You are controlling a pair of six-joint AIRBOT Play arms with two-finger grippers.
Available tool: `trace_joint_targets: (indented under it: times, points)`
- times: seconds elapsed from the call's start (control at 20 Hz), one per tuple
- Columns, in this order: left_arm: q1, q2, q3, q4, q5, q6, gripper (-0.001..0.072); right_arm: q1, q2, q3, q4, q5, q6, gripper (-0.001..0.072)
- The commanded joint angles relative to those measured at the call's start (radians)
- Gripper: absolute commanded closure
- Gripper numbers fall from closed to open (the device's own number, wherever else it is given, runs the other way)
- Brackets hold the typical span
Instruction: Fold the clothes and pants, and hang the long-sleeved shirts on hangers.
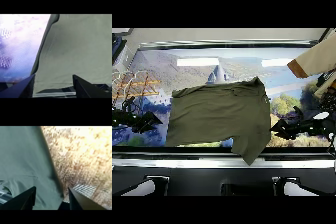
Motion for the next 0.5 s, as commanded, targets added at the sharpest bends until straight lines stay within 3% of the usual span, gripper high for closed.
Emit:
trace_joint_targets:
  times: [0.0,0.2,0.25,0.35,0.45]
  points:
    - [0.001,0.003,-0.009,0.000,0.000,-0.001,0.0179,0.000,0.002,-0.037,0.044,-0.045,0.007,0.0235]
    - [0.001,0.003,-0.009,0.000,0.002,-0.001,0.0179,0.001,0.002,-0.140,0.119,-0.088,-0.017,0.0243]
    - [0.001,0.003,-0.009,0.000,0.001,-0.001,0.0179,0.001,0.002,-0.163,0.153,-0.093,-0.038,0.0359]
    - [0.001,0.004,-0.014,0.001,-0.013,0.000,0.0179,0.001,0.003,-0.181,0.174,-0.103,-0.056,0.0680]
    - [0.005,0.019,-0.060,0.047,-0.026,0.005,0.0179,0.001,0.014,-0.181,0.190,-0.110,-0.064,0.0679]
